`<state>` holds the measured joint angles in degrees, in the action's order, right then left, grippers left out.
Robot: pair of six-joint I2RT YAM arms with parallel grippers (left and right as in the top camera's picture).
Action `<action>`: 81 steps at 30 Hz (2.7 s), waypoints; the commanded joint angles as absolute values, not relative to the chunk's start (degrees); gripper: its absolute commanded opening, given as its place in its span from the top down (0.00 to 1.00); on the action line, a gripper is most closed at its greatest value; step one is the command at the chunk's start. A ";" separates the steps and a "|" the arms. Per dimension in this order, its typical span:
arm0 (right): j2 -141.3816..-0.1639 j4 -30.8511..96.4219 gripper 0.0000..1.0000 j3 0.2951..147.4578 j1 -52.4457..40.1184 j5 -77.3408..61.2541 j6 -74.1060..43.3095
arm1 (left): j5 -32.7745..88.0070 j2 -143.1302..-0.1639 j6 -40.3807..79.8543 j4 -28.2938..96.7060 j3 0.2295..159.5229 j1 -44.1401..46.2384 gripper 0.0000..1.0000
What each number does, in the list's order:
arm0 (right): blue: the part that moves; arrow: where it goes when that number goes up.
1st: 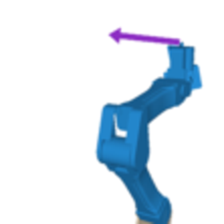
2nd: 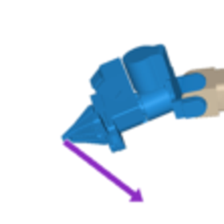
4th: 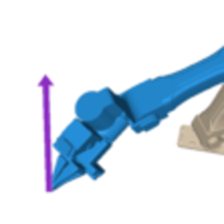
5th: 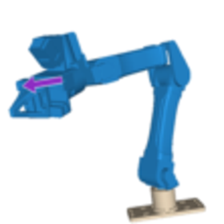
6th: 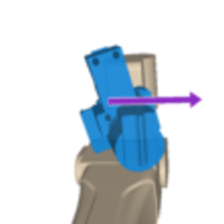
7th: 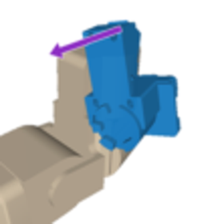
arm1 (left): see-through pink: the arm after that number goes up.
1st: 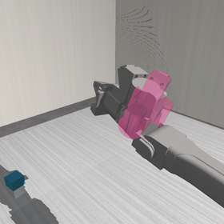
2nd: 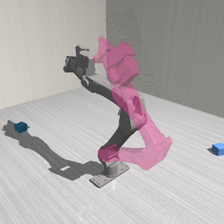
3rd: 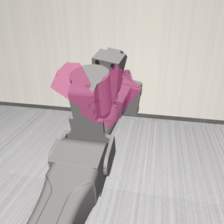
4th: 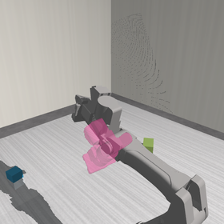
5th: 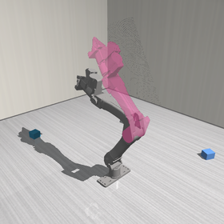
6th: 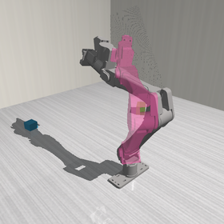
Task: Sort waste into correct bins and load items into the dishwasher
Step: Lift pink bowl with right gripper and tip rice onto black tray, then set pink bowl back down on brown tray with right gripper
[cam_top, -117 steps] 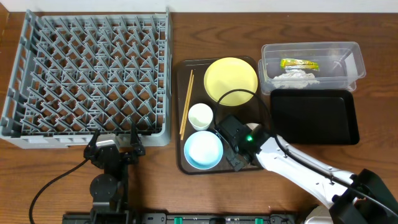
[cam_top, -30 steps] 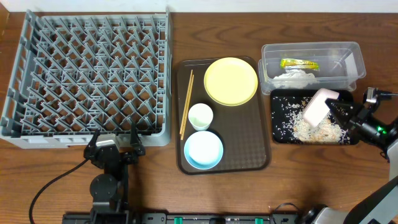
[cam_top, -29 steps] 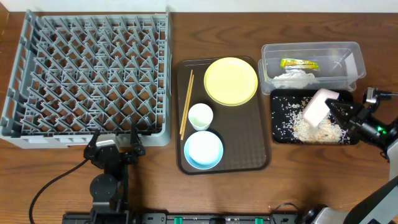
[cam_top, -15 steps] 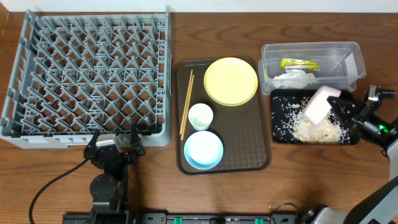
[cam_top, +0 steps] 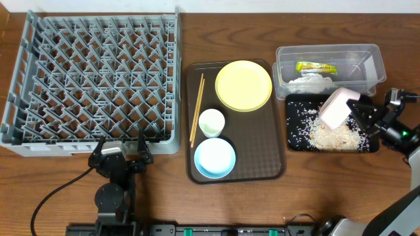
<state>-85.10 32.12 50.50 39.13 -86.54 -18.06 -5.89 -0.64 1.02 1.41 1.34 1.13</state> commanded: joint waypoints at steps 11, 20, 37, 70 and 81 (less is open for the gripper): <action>-83.35 28.95 0.99 50.46 38.57 -89.01 -26.79 | -6.22 -0.62 0.01 3.62 0.23 1.04 0.03; -83.22 22.87 0.99 50.48 38.61 -87.77 -32.67 | -6.22 -0.64 0.01 3.62 0.23 1.04 0.03; -78.22 -5.17 0.98 50.52 18.17 -85.25 -48.49 | -6.22 -0.64 0.01 3.62 0.23 1.04 0.03; -78.98 46.09 0.99 70.48 -20.62 -19.64 -17.26 | -6.22 -0.62 0.03 3.62 0.23 1.04 0.03; -87.09 50.65 0.99 72.12 -31.09 -8.67 -16.01 | -6.22 -0.64 0.01 3.62 0.23 1.04 0.03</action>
<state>-83.53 50.28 71.50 -28.97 -13.10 -17.87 -5.91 -0.64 1.02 1.50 1.39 1.13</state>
